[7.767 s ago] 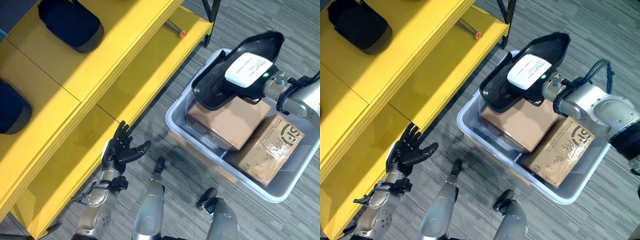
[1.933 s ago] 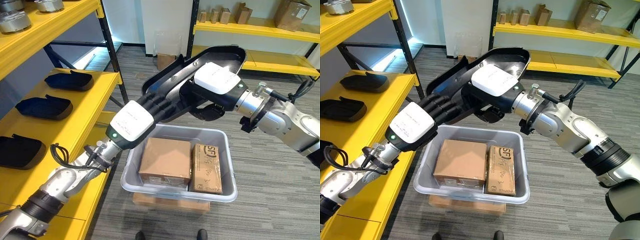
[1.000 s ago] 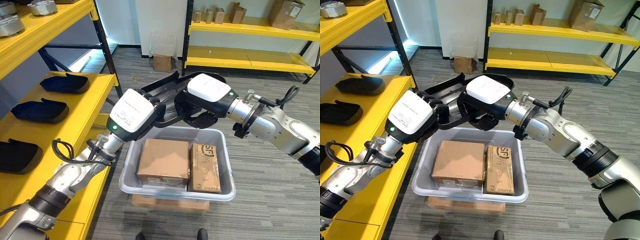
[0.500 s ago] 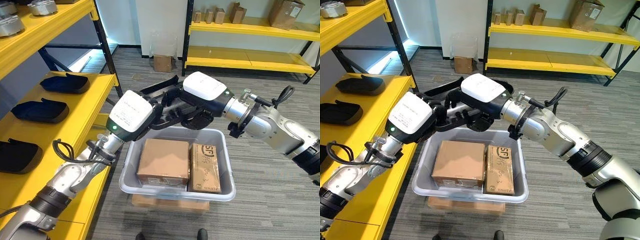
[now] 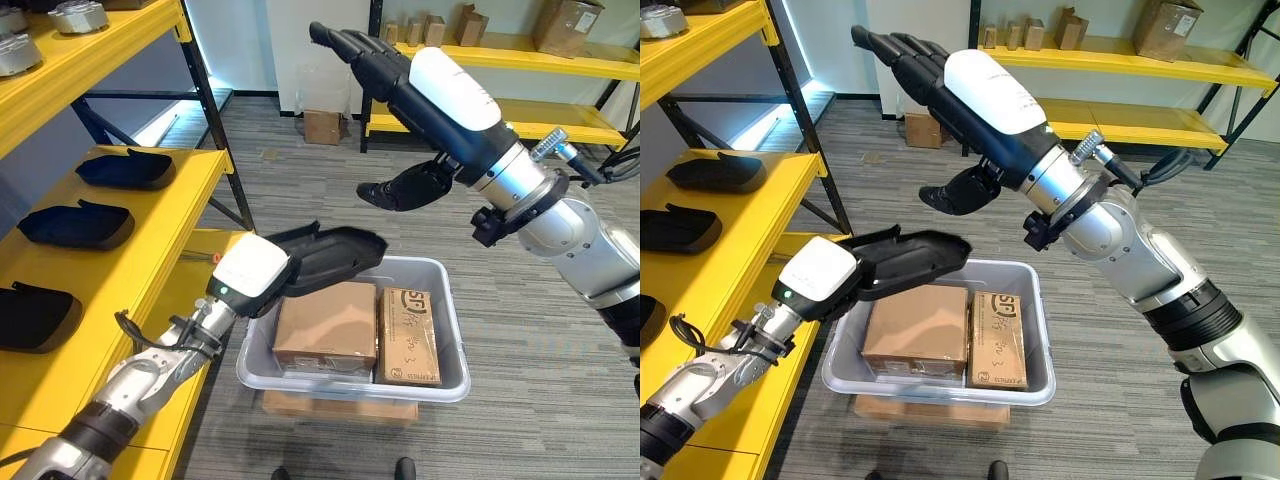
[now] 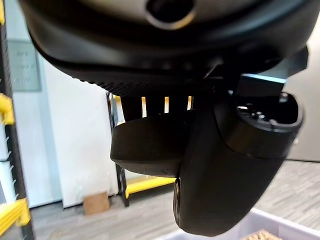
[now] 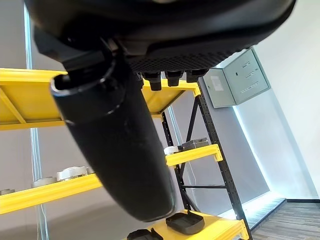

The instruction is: Move parts from the plastic box to the shelf.

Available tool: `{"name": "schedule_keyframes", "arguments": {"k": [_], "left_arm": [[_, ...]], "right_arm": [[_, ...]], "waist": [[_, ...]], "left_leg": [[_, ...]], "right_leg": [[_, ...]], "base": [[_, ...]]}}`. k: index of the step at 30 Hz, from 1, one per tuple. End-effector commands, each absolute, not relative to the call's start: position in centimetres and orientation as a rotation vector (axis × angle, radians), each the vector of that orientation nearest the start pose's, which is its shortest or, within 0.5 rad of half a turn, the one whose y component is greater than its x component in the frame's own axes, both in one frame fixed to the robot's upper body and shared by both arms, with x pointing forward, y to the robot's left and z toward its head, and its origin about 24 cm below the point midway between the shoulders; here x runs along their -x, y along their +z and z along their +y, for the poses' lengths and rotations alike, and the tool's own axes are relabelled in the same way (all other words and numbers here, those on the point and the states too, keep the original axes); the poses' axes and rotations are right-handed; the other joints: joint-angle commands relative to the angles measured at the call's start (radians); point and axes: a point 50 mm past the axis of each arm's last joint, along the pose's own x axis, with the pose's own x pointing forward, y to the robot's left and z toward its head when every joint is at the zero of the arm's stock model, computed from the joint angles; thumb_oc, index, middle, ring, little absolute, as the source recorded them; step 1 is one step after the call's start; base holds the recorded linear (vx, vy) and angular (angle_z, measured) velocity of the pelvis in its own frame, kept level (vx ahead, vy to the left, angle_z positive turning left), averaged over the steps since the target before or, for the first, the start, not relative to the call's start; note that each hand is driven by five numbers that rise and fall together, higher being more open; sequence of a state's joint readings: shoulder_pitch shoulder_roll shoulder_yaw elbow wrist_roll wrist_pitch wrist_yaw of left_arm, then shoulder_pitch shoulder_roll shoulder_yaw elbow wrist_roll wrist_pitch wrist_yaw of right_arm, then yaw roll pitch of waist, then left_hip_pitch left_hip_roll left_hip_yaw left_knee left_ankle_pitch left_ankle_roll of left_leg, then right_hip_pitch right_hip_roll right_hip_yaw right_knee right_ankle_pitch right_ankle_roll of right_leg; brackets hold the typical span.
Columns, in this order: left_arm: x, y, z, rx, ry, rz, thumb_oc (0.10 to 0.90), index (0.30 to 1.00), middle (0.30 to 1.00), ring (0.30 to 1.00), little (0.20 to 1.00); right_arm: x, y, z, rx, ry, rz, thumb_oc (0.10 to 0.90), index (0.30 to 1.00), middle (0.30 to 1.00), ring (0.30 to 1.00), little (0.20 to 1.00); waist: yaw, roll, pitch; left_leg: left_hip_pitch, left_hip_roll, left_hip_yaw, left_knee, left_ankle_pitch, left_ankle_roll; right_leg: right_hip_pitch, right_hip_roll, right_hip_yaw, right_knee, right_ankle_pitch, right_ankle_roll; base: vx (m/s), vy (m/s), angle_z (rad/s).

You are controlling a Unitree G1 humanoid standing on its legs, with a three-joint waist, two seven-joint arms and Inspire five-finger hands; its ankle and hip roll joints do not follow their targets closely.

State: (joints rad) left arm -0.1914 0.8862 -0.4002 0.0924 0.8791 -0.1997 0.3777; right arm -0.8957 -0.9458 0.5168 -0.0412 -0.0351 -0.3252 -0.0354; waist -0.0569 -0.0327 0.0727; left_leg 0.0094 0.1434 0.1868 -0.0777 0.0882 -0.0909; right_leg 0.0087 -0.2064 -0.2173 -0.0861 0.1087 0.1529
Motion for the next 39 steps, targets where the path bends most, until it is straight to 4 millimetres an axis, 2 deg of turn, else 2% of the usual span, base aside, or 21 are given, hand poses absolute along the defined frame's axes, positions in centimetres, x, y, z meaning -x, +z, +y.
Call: {"name": "schedule_keyframes", "arguments": {"k": [1,5,13,18,21,24,30,32,34,35,36,37,39], "left_arm": [[-28.1,15.7,22.3,-1.658,0.005,-0.755,0.4,0.3,0.3,0.3,0.3],[-27.7,15.6,24.5,-1.657,0.094,-0.675,0.4,0.3,0.3,0.3,0.3],[-26.7,15.7,26.9,-1.577,0.26,-0.598,0.4,0.3,0.3,0.3,0.3],[-25.2,16.2,28.4,-1.486,0.4,-0.574,0.4,0.3,0.3,0.3,0.3],[-24.4,16.4,28.9,-1.44,0.451,-0.568,0.4,0.3,0.3,0.3,0.3],[-22.2,17.2,28.7,-1.324,0.516,-0.621,0.4,0.3,0.3,0.3,0.3],[-20.9,17.6,28.8,-1.271,0.54,-0.632,0.4,0.3,0.3,0.3,0.3],[-20.7,17.9,28.8,-1.251,0.559,-0.646,0.4,0.3,0.3,0.3,0.3],[-20.5,17.8,28.8,-1.244,0.565,-0.646,0.4,0.3,0.3,0.3,0.3],[-20.3,17.8,29.0,-1.244,0.585,-0.644,0.4,0.3,0.3,0.3,0.3],[-20.3,17.9,29.1,-1.244,0.589,-0.644,0.4,0.3,0.3,0.3,0.3],[-20.2,18.0,29.2,-1.243,0.595,-0.645,0.4,0.3,0.3,0.3,0.3],[-20.0,18.1,29.6,-1.242,0.624,-0.641,0.4,0.3,0.3,0.3,0.3]], "right_arm": [[-28.0,32.0,-13.8,0.898,0.348,-1.16,0.9,1.0,1.0,1.0,1.0],[-27.5,30.9,-15.2,0.881,0.326,-1.125,0.9,1.0,1.0,1.0,1.0],[-27.1,28.9,-17.2,0.855,0.272,-1.05,0.9,1.0,1.0,1.0,1.0],[-26.7,26.8,-18.8,0.828,0.232,-0.962,0.9,1.0,1.0,1.0,1.0],[-26.5,25.8,-19.2,0.805,0.216,-0.927,0.9,1.0,1.0,1.0,1.0],[-26.2,24.3,-20.0,0.747,0.182,-0.877,0.9,1.0,1.0,1.0,1.0],[-26.4,23.9,-19.7,0.711,0.192,-0.868,0.9,1.0,1.0,1.0,1.0],[-26.7,24.0,-19.0,0.704,0.204,-0.883,0.9,1.0,1.0,1.0,1.0],[-26.8,24.1,-18.5,0.686,0.219,-0.893,0.9,1.0,1.0,1.0,1.0],[-27.1,24.4,-17.7,0.66,0.247,-0.913,0.9,1.0,1.0,1.0,1.0],[-27.1,24.4,-17.6,0.659,0.249,-0.915,0.9,1.0,1.0,1.0,1.0],[-27.4,24.6,-17.2,0.639,0.259,-0.923,0.9,1.0,1.0,1.0,1.0],[-27.8,25.2,-16.3,0.633,0.274,-0.956,0.9,1.0,1.0,1.0,1.0]], "waist": [[0.003,-0.051,-0.103],[0.001,-0.043,-0.098],[0.0,-0.029,-0.094],[0.002,-0.012,-0.086],[0.004,-0.005,-0.083],[0.016,0.017,-0.069],[0.034,0.042,-0.048],[0.053,0.058,-0.021],[0.065,0.064,-0.011],[0.087,0.07,0.003],[0.084,0.071,0.004],[0.097,0.073,0.016],[0.133,0.078,0.043]], "left_leg": [[0.074,0.054,-0.026,-0.01,-0.098,-0.026],[0.074,0.052,-0.025,-0.01,-0.097,-0.026],[0.072,0.051,-0.027,-0.01,-0.094,-0.026],[0.068,0.05,-0.031,-0.01,-0.092,-0.025],[0.067,0.051,-0.031,-0.01,-0.091,-0.025],[0.065,0.056,-0.035,-0.01,-0.082,-0.025],[0.057,0.081,-0.044,-0.007,-0.059,-0.032],[0.039,0.106,-0.059,0.0,-0.031,-0.037],[0.028,0.117,-0.067,0.003,-0.016,-0.039],[0.011,0.136,-0.077,0.015,0.019,-0.046],[0.009,0.139,-0.079,0.015,0.022,-0.049],[-0.005,0.148,-0.091,0.021,0.044,-0.052],[-0.045,0.164,-0.132,0.008,0.131,-0.077]], "right_leg": [[0.053,-0.029,0.026,0.013,-0.069,0.051],[0.051,-0.029,0.027,0.013,-0.07,0.05],[0.048,-0.031,0.029,0.014,-0.073,0.048],[0.045,-0.029,0.031,0.017,-0.079,0.043],[0.043,-0.027,0.033,0.019,-0.083,0.04],[0.037,-0.02,0.036,0.037,-0.102,0.028],[0.015,0.005,0.034,0.096,-0.146,0.004],[-0.024,0.031,0.031,0.158,-0.183,-0.02],[-0.039,0.043,0.03,0.177,-0.199,-0.029],[-0.058,0.062,0.023,0.198,-0.213,-0.045],[-0.062,0.065,0.022,0.202,-0.214,-0.048],[-0.074,0.076,0.016,0.209,-0.217,-0.055],[-0.095,0.099,-0.003,0.203,-0.217,-0.07]], "base": [[0.0,0.0,0.0],[0.0,0.0,0.0],[0.0,0.0,0.0],[0.0,-0.007,0.0],[0.0,-0.048,0.0],[-0.01,-0.085,-0.02],[-0.04,-0.099,-0.01],[-0.13,-0.139,-0.03],[-0.14,-0.182,-0.02],[-0.13,-0.203,-0.05],[-0.14,-0.208,-0.1],[-0.13,-0.151,-0.06],[-0.22,-0.238,0.01]]}}
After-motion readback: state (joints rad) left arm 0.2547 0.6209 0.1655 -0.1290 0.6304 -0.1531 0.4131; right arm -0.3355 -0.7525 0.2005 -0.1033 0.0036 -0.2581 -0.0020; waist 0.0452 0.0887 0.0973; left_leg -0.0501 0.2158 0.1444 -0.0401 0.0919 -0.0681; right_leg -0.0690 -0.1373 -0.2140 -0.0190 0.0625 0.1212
